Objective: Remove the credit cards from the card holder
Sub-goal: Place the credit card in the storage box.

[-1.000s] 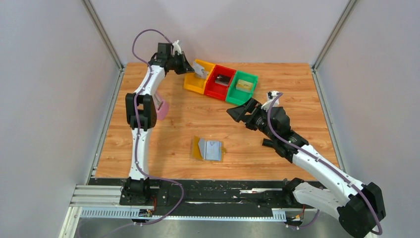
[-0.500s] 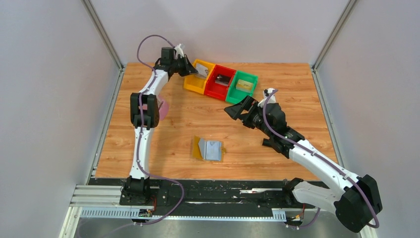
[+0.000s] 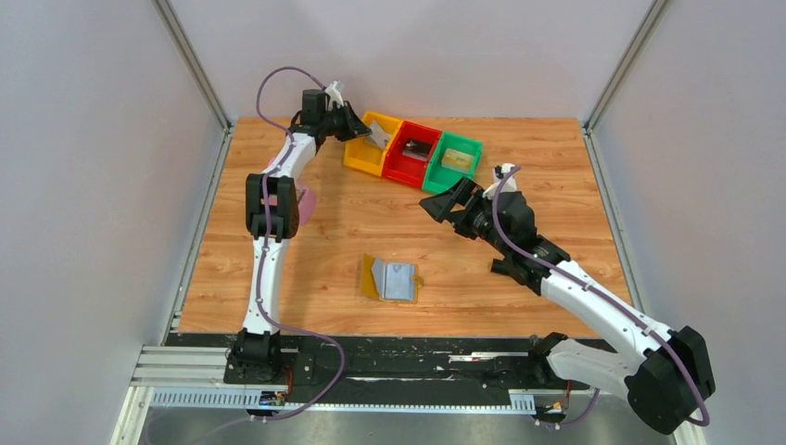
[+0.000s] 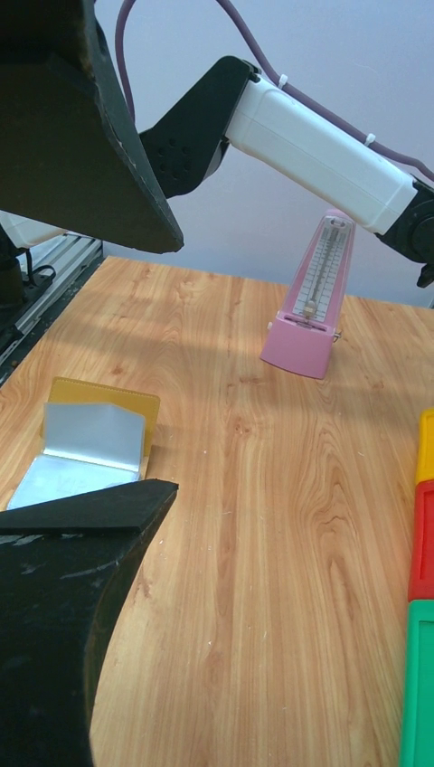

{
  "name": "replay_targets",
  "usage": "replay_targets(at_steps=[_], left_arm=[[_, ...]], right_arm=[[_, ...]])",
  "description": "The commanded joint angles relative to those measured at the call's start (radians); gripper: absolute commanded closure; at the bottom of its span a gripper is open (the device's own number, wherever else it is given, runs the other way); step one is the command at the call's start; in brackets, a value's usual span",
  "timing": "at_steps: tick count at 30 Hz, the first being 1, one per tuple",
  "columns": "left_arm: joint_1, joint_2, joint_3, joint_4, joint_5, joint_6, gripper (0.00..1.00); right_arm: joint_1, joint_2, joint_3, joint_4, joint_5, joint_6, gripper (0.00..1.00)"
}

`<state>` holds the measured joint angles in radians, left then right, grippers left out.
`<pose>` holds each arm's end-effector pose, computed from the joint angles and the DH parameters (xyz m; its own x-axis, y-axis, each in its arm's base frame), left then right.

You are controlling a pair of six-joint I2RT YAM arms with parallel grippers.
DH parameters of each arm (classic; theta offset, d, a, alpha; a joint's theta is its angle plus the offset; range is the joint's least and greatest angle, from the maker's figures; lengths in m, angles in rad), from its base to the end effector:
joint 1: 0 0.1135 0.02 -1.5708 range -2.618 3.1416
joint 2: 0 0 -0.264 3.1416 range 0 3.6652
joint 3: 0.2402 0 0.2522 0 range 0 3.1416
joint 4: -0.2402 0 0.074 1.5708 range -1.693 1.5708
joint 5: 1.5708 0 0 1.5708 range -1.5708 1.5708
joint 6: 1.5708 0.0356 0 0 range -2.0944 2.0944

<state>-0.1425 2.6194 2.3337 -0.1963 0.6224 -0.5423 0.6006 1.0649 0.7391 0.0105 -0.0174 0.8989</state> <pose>0.5830 -0.1046 0.1860 -0.7165 -0.3208 -0.6195 0.3000 0.6600 -0.6888 0.2039 0.1404 0.2889 -0.6122 0.5292 -0.5876 -0.1600 0.6448 0.7474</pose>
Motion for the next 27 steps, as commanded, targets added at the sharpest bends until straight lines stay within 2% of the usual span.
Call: replay_targets(at_steps=[1, 5, 7, 11, 12, 16, 27], left_arm=[[-0.007, 0.009, 0.052, 0.056, -0.014, -0.003, 0.81], [-0.009, 0.013, 0.054, 0.069, -0.019, -0.007, 0.79], [-0.011, 0.016, 0.054, 0.076, -0.020, -0.010, 0.82], [-0.015, 0.019, 0.055, 0.084, -0.021, -0.008, 0.99], [-0.017, 0.020, 0.055, 0.085, -0.024, -0.008, 1.00], [-0.018, 0.011, 0.041, 0.089, -0.067, -0.019, 1.00], [-0.017, -0.028, -0.051, 0.251, -0.169, -0.097, 1.00]], right_arm=[[0.001, -0.028, 0.048, 0.023, 0.016, -0.012, 0.01], [0.000, -0.036, 0.047, 0.023, 0.017, -0.009, 0.01], [0.001, -0.038, 0.046, 0.022, 0.017, -0.008, 0.01], [0.001, -0.041, 0.045, 0.022, 0.017, -0.007, 0.01], [0.001, -0.041, 0.046, 0.022, 0.017, -0.008, 0.01], [0.000, -0.043, 0.046, 0.022, 0.017, -0.011, 0.01], [0.000, -0.027, 0.065, 0.022, 0.053, -0.027, 0.01]])
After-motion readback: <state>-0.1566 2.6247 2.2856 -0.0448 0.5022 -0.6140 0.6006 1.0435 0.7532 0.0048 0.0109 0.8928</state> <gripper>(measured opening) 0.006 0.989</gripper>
